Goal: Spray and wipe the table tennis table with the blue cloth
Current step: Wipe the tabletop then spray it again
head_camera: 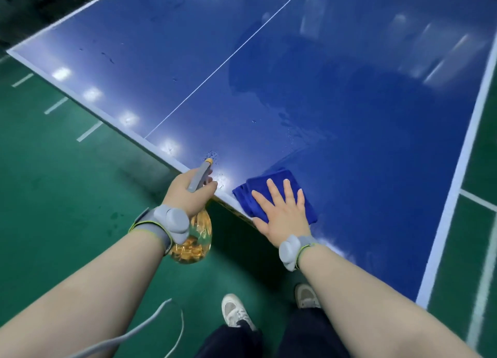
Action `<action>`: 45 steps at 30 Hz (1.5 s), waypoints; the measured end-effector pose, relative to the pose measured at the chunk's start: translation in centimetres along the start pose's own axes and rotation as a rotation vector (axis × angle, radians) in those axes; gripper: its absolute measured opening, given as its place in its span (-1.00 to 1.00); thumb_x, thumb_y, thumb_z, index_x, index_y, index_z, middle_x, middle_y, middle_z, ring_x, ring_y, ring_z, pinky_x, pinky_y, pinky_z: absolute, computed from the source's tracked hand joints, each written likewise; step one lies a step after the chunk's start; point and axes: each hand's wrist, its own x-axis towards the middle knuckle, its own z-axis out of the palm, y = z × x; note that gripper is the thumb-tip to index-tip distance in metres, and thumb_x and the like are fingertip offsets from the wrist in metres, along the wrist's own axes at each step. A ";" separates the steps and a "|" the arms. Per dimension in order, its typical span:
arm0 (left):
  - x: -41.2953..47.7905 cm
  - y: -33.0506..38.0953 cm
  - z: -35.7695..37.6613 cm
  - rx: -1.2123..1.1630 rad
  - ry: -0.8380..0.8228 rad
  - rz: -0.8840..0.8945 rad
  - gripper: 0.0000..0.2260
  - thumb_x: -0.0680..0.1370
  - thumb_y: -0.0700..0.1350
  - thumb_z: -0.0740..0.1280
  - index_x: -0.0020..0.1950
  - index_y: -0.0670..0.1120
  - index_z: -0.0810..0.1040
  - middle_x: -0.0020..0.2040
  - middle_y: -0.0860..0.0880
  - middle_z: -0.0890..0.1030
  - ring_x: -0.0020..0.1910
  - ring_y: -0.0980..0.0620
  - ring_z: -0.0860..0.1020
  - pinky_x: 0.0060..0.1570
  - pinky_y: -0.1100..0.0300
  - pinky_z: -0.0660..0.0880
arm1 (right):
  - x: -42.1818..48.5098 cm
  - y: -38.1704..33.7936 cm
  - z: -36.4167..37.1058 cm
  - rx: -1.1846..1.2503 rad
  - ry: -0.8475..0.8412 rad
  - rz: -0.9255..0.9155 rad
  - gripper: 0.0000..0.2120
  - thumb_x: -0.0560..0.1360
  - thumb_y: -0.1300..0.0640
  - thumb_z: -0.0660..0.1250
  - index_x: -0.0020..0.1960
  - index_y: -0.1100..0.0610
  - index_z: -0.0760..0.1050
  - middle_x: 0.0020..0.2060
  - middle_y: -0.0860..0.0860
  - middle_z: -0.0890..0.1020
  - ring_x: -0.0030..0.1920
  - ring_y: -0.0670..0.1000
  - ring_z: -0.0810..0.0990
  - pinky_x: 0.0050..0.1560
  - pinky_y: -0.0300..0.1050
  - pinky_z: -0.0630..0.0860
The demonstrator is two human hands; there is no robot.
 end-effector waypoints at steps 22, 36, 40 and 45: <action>3.4 1.0 -1.0 0.108 -0.053 -0.017 -0.69 0.37 0.03 0.31 0.09 0.08 0.58 0.04 0.00 0.64 0.05 -0.11 0.60 0.12 -0.10 0.54 | 2.3 -1.7 -0.4 -0.009 -0.042 -0.135 -0.34 0.50 -0.33 -0.06 0.57 -0.24 -0.06 0.59 0.02 -0.15 0.53 0.30 -0.29 0.38 0.27 -0.46; 6.6 2.2 -0.6 0.145 0.023 -0.032 -0.84 0.45 -0.02 0.32 -0.01 0.01 0.60 -0.03 0.05 0.65 -0.09 -0.05 0.61 0.01 -0.08 0.58 | 9.4 12.9 -4.9 0.217 0.037 0.602 -0.35 0.57 -0.29 0.09 0.58 -0.22 -0.06 0.59 0.03 -0.17 0.54 0.27 -0.27 0.48 0.34 -0.22; 7.2 1.8 -1.0 0.170 0.034 -0.049 -0.70 0.37 0.07 0.30 -0.06 -0.12 0.55 -0.09 -0.13 0.62 -0.23 -0.03 0.50 -0.05 -0.17 0.56 | 11.7 13.5 -5.9 0.237 -0.011 0.707 -0.34 0.58 -0.28 0.04 0.58 -0.18 -0.15 0.58 0.09 -0.21 0.53 0.33 -0.29 0.44 0.40 -0.24; 7.4 1.8 -1.3 0.172 0.042 -0.067 -0.78 0.38 0.07 0.30 -0.08 -0.01 0.58 -0.05 -0.07 0.65 -0.11 -0.18 0.60 -0.03 -0.17 0.58 | 13.1 11.5 -6.1 0.162 -0.025 0.478 -0.35 0.59 -0.28 0.03 0.58 -0.20 -0.15 0.58 0.08 -0.23 0.53 0.32 -0.30 0.46 0.38 -0.24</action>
